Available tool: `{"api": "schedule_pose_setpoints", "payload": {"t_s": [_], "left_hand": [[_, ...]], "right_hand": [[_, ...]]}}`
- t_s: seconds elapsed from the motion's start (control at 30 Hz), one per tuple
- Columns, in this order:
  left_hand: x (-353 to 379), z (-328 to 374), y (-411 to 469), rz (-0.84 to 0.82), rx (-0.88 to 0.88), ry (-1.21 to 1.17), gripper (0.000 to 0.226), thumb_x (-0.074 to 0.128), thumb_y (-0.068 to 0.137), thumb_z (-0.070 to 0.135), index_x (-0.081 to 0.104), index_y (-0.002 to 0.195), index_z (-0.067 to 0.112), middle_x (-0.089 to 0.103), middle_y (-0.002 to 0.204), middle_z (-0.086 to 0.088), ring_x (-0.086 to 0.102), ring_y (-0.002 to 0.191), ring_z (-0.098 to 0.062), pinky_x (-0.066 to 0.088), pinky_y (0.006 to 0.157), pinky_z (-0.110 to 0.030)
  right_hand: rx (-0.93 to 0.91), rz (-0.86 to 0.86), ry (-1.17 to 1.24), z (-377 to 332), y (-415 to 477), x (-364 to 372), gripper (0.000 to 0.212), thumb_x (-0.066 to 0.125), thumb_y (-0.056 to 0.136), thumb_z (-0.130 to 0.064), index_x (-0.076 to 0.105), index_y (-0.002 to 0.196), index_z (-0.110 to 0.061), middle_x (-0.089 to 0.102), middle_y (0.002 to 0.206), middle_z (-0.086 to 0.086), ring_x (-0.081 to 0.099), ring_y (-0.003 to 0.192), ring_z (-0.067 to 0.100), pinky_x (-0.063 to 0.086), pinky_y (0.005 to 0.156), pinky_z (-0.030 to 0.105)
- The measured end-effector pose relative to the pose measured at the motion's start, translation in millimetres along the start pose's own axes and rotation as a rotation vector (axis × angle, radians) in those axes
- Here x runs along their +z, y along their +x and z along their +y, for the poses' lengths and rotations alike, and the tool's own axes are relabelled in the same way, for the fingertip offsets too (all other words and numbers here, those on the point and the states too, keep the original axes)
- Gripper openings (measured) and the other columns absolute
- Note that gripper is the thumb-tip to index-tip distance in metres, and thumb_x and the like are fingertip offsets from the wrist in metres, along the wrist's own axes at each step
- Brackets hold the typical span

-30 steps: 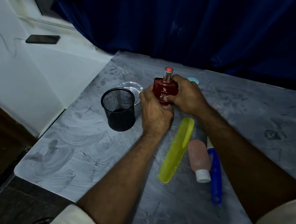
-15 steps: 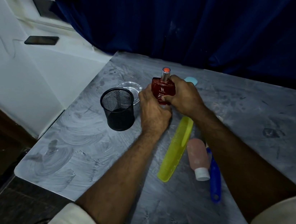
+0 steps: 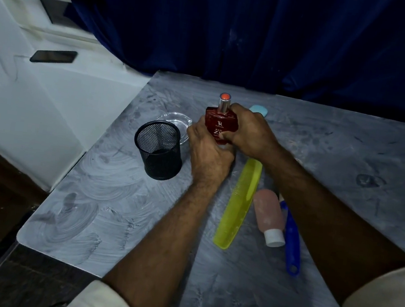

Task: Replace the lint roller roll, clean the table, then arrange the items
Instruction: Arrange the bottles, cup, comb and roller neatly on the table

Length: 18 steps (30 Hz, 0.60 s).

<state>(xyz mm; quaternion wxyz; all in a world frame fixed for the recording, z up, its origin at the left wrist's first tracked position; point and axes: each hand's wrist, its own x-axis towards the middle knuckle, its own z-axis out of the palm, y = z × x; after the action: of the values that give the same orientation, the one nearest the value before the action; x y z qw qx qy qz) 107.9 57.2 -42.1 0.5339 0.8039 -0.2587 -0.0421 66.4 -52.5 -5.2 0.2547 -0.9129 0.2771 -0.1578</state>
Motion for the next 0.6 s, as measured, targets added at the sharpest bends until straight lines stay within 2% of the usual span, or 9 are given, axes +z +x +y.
{"api": "schedule_pose_setpoints", "payload": {"t_s": [0.13,0.23,0.33,0.37,0.4,0.47,0.53,0.6], "left_hand": [[-1.7,1.8,-1.9,-0.024,-0.001,0.018,0.083,0.079,0.081,0.016,0.039,0.153,0.003,0.044,0.146,-0.017,0.046,0.136,-0.029,0.050,0.109,-0.045],[-3.9,5.0,-8.7,-0.038,-0.041,-0.008,0.089,0.078,0.087,0.018,0.030,0.158,-0.003,0.036,0.158,-0.023,0.034,0.151,-0.034,0.039,0.120,-0.047],[-14.1,8.6,-21.3,-0.085,-0.125,-0.070,0.099,0.076,0.090,0.019,0.016,0.166,0.000,0.020,0.173,-0.018,0.016,0.162,-0.028,0.023,0.131,-0.043],[-19.3,10.3,-27.4,-0.105,-0.127,-0.085,0.099,0.076,0.090,0.018,0.016,0.167,0.002,0.019,0.174,-0.015,0.016,0.163,-0.025,0.020,0.132,-0.038],[-25.3,12.2,-34.3,-0.124,-0.109,-0.091,0.096,0.076,0.089,0.017,0.021,0.166,0.005,0.024,0.173,-0.012,0.021,0.161,-0.023,0.022,0.131,-0.034],[-39.8,15.5,-49.6,-0.183,-0.050,-0.094,0.083,0.077,0.087,0.016,0.039,0.160,0.009,0.047,0.160,-0.008,0.046,0.147,-0.022,0.038,0.124,-0.036],[-55.5,17.3,-65.3,-0.262,0.061,-0.034,0.061,0.077,0.085,0.014,0.059,0.143,0.014,0.066,0.133,-0.002,0.066,0.121,-0.018,0.056,0.104,-0.040],[-70.2,17.0,-77.1,-0.325,0.184,0.153,0.035,0.076,0.083,0.020,0.071,0.117,0.021,0.070,0.106,0.006,0.070,0.097,-0.014,0.060,0.086,-0.039]], "right_hand": [[0.038,-0.020,0.013,-1.1,-2.8,-3.7,0.071,0.085,0.078,-0.020,0.049,0.140,-0.018,0.068,0.124,0.007,0.065,0.111,0.021,0.052,0.092,0.030],[0.120,-0.003,0.070,0.4,-9.6,-16.6,0.081,0.088,0.074,-0.019,0.045,0.143,-0.017,0.071,0.119,0.007,0.068,0.103,0.019,0.056,0.087,0.031],[0.153,0.090,-0.060,5.8,-23.2,-40.1,0.063,0.082,0.077,-0.019,0.054,0.133,-0.015,0.074,0.111,0.009,0.068,0.104,0.027,0.056,0.091,0.039],[0.159,0.112,-0.126,7.2,-30.2,-48.8,0.054,0.079,0.078,-0.020,0.057,0.127,-0.014,0.074,0.106,0.010,0.069,0.101,0.029,0.056,0.089,0.041],[0.169,0.119,-0.180,7.8,-39.4,-56.6,0.045,0.077,0.079,-0.020,0.060,0.121,-0.013,0.074,0.102,0.011,0.069,0.097,0.030,0.056,0.087,0.042],[0.185,0.092,-0.245,7.6,-62.0,-68.2,0.030,0.077,0.080,-0.023,0.065,0.106,-0.014,0.073,0.096,0.010,0.068,0.092,0.029,0.056,0.082,0.038],[0.194,0.047,-0.291,4.9,-87.9,-74.0,0.019,0.076,0.080,-0.026,0.065,0.092,-0.015,0.071,0.092,0.009,0.066,0.090,0.029,0.053,0.078,0.035],[0.206,0.005,-0.326,-0.2,-112.8,-74.7,0.016,0.073,0.082,-0.027,0.065,0.084,-0.014,0.071,0.089,0.009,0.066,0.087,0.030,0.053,0.077,0.035]]}}
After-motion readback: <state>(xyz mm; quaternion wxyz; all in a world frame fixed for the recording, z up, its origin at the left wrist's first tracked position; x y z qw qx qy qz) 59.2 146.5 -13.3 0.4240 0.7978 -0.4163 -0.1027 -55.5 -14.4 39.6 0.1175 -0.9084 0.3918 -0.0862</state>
